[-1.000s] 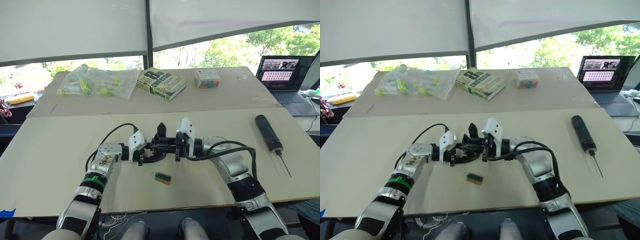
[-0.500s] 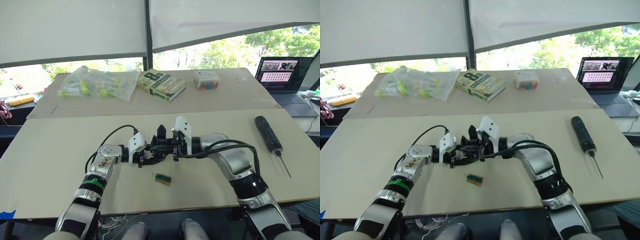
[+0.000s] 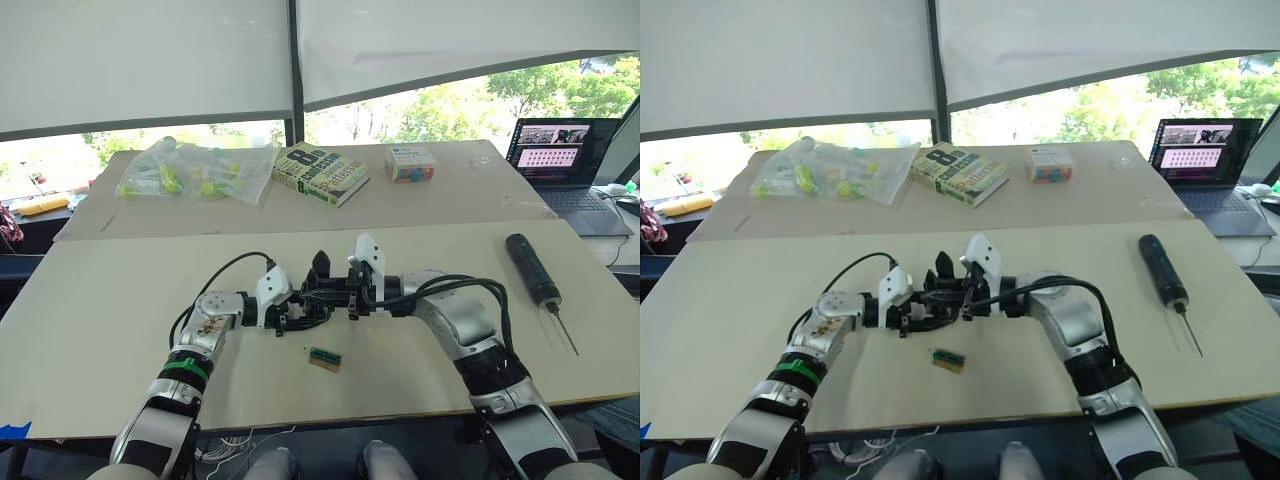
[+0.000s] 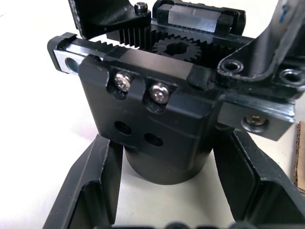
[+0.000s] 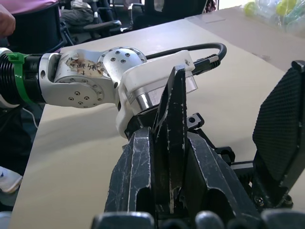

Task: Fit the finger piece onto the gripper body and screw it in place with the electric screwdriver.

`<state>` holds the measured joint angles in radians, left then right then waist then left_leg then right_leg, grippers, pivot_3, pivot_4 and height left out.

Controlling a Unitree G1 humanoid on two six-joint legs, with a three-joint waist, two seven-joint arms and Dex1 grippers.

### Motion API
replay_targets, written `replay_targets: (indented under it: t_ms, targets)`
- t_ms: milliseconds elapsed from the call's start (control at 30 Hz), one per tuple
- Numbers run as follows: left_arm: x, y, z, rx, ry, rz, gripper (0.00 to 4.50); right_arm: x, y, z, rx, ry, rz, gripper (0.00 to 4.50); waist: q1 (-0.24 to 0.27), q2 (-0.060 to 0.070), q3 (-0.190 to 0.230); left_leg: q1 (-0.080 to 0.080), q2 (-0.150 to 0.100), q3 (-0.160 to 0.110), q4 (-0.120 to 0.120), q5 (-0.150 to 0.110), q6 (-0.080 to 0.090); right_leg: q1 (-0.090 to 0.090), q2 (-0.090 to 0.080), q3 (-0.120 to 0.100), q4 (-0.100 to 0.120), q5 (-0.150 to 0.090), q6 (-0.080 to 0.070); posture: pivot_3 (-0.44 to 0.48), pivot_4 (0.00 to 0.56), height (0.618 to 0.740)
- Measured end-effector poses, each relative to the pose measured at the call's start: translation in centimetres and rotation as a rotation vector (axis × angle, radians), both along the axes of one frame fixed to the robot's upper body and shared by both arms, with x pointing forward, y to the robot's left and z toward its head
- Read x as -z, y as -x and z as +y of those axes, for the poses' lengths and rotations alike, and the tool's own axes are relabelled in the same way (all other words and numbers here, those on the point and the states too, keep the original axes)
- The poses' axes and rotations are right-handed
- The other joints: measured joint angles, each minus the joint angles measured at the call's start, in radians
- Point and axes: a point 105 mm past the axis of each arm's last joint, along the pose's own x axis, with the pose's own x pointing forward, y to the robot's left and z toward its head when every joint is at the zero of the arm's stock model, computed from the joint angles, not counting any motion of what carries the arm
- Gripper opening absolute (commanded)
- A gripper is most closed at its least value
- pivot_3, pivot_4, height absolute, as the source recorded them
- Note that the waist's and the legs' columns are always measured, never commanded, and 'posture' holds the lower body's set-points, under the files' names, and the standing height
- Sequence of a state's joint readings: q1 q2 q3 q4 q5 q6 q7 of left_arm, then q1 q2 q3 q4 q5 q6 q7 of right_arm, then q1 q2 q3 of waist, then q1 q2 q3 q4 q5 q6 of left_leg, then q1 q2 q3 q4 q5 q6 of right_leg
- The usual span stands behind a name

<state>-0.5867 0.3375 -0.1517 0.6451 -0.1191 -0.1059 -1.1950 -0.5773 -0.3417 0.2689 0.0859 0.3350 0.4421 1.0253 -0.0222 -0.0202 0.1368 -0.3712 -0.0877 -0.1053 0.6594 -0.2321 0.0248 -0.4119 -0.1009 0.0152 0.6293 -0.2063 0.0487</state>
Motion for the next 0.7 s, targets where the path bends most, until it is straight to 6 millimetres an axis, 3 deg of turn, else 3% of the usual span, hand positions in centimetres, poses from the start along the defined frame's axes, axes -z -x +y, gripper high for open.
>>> replay_targets:
  t_ms: [200,700]
  targets:
    - [0.06,0.07,-0.07,0.001,-0.001,-0.001,2.28,0.13,0.34,-0.18,-0.021,0.024,-0.031,0.4,0.001,0.0,0.0,0.002,0.0,0.0,0.0,-0.002,0.0,0.003,0.0,0.0,0.0,-0.006,0.008,0.0,0.15,0.74]
    - [0.18,0.23,0.02,-0.003,0.0,-0.001,2.28,0.18,0.31,0.02,-0.014,0.031,-0.01,0.4,0.0,0.0,0.0,0.006,0.001,0.0,0.0,-0.005,0.0,0.007,0.0,0.0,-0.001,-0.009,0.009,0.0,0.15,0.74]
